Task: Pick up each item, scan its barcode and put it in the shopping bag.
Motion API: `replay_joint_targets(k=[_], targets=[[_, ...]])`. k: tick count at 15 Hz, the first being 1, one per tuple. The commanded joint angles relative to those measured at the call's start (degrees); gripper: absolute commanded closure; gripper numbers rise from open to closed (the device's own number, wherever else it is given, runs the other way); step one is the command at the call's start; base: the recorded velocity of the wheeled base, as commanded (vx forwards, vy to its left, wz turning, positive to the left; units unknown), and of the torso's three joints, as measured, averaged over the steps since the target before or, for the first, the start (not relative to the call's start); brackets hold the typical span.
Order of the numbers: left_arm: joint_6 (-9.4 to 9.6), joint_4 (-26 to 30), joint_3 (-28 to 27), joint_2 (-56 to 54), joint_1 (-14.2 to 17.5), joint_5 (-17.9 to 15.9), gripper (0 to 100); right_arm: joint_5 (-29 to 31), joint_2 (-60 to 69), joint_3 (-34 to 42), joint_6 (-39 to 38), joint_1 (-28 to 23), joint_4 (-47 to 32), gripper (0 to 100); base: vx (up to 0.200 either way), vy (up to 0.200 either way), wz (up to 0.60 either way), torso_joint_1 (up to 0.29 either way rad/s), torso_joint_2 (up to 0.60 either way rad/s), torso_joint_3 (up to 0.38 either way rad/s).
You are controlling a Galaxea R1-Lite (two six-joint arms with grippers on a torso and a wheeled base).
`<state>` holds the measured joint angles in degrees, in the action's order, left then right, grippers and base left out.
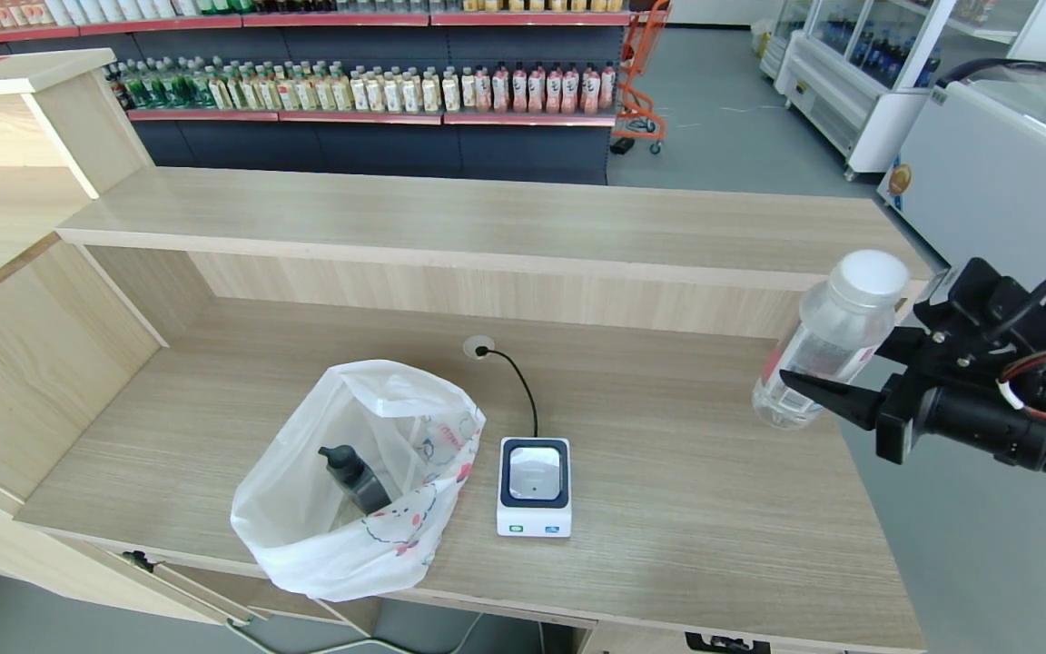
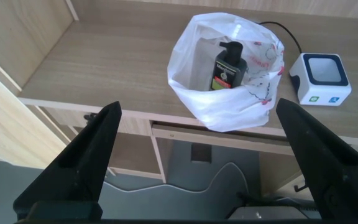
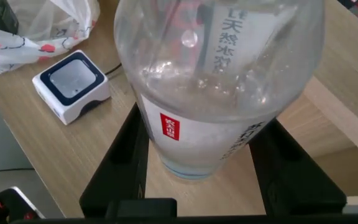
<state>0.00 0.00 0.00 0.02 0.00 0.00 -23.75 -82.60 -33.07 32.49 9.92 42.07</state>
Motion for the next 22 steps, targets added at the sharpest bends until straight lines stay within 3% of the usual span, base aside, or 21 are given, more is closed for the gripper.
replay_joint_targets(k=[1,6,15,22], targets=[[0.0,0.0,0.0,0.0,0.0,0.0,0,-0.1,-4.1,0.3,0.0,0.0,1.1,100,0.0,0.0,0.0,0.0,0.0,0.0],[0.0,0.0,0.0,0.0,0.0,0.0,0,-0.9,-9.0,1.3,-0.1,0.3,8.1,100,0.0,0.12,0.0,0.001,0.0,0.001],[0.0,0.0,0.0,0.0,0.0,0.0,0,-11.1,-22.0,0.7,3.3,1.0,24.8,100,0.0,0.2,0.0,0.004,0.0,0.001],[0.09,0.0,0.0,0.0,0.0,-0.1,0,-15.2,-36.6,0.8,8.9,1.0,41.8,100,0.0,0.0,0.0,0.0,0.0,0.0]])
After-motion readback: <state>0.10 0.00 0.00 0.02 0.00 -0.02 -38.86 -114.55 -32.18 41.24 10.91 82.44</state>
